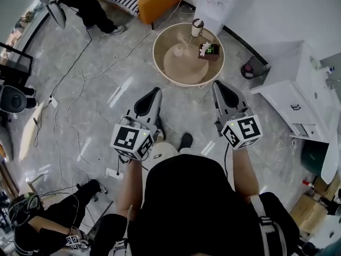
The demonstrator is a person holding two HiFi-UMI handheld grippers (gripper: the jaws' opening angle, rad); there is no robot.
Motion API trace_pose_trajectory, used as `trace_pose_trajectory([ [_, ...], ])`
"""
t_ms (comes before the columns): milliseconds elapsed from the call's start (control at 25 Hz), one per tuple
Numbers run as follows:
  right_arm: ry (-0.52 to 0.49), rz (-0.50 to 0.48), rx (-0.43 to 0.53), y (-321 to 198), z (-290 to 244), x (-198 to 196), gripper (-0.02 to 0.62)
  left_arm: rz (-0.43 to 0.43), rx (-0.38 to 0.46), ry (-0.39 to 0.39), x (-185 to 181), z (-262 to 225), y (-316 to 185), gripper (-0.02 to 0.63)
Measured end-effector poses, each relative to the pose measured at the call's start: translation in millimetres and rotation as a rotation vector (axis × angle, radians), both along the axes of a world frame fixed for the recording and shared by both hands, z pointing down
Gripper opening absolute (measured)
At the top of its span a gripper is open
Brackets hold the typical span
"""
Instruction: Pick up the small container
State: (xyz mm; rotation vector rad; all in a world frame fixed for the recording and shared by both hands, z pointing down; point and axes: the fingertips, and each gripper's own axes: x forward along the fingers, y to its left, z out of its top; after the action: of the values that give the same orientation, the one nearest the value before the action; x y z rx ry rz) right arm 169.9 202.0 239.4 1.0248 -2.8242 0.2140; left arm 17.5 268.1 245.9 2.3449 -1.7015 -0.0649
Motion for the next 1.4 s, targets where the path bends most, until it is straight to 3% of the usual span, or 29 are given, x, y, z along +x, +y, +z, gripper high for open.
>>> trace_pose_trajectory([
  [360,0.017,0.071,0.051,-47,-20,-65,0.003,0.084,0.035,0.010,-67,-6,-62,0.021],
  [840,0.030,0.187,0.012,-87,2,-132,0.003,0.168,0.011,0.034,-148,15,-120,0.021],
  [1120,0.022,0.252,-0.037,-95,14,-133,0.003,0.224,-0.018,0.031,-150,27,-131,0.021],
  [1400,0.026,0.238,-0.049,-111,19,-140,0.003,0.221,-0.031,0.036,-151,30,-142,0.021],
])
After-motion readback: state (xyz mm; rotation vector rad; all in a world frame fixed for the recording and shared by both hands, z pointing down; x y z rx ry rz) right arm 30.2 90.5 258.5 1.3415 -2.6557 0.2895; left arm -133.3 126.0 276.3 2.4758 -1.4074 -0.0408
